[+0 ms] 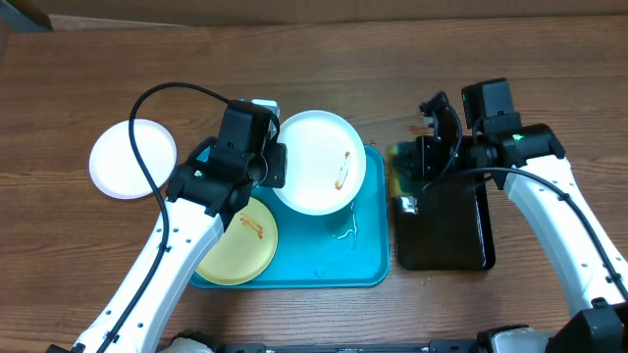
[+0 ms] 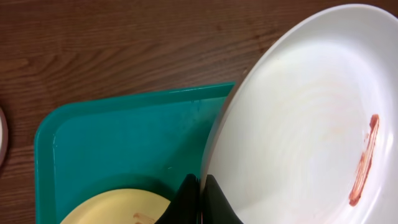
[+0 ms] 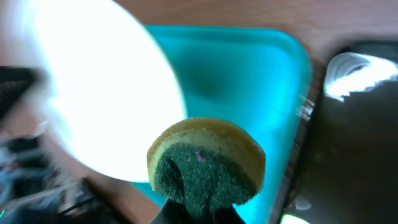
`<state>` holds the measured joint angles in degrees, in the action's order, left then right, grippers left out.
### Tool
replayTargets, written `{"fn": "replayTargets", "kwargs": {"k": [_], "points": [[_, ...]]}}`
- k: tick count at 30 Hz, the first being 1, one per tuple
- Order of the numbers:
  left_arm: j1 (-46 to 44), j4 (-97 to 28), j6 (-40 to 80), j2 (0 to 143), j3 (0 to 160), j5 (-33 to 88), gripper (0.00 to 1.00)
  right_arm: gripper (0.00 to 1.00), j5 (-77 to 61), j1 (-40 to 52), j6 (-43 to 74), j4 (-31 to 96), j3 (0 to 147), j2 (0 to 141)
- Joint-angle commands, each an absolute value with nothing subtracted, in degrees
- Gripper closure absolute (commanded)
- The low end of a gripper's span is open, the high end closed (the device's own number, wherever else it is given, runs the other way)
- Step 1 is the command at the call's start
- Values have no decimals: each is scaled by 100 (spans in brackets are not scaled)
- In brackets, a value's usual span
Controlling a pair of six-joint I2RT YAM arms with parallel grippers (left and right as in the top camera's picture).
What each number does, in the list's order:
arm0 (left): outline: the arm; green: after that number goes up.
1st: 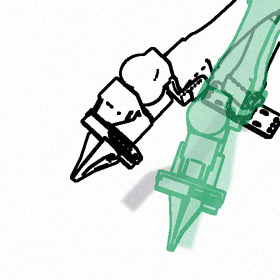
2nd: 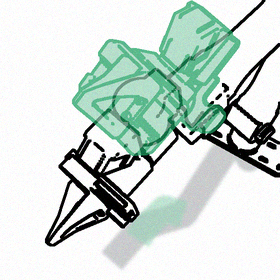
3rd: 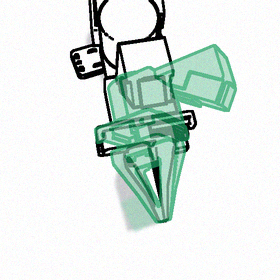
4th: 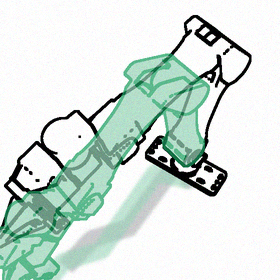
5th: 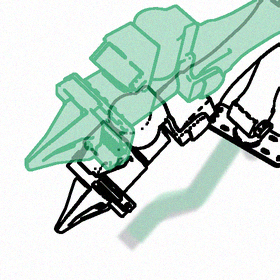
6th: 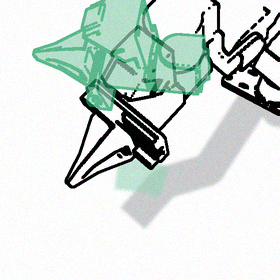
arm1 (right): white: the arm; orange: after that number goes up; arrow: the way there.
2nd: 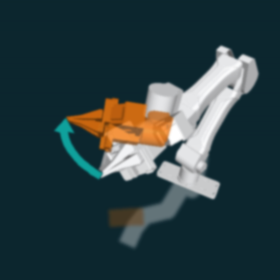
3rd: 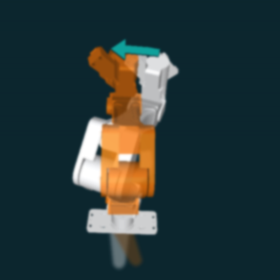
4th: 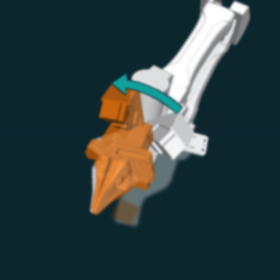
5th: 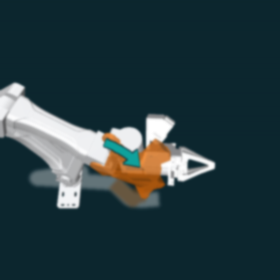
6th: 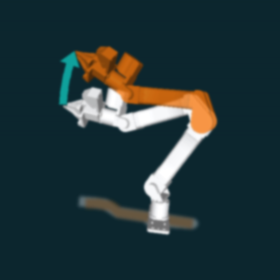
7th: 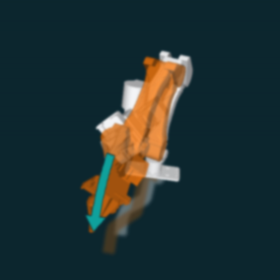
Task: Clean dirty plates on tray and stack at the side
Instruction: 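Lift the sponge with the right gripper toward the plate held by left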
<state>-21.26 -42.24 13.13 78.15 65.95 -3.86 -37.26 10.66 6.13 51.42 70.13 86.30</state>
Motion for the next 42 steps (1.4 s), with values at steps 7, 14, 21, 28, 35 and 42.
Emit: {"fn": "replayTargets", "kwargs": {"k": [7,14,21,28,35,42], "points": [[-2091,-4344,1330,7961,6670,-421,96,96,-2073,2661,445,4097,7207,8523],[-2005,-4213,1330,8538,6670,-1223,96,96,-202,3795,622,3245,7207,8934],[-1938,-4132,1323,8969,6670,-1114,96,96,303,3935,617,2231,7207,9797],[-1758,-4132,1221,9039,6670,-1109,96,96,381,3935,615,1409,7207,10591],[-1610,-4130,1219,9142,6670,-1092,96,96,401,3911,327,757,7207,10672],[-1610,-4154,1221,9358,6670,-1094,96,96,338,3887,301,777,7199,10676]]}}
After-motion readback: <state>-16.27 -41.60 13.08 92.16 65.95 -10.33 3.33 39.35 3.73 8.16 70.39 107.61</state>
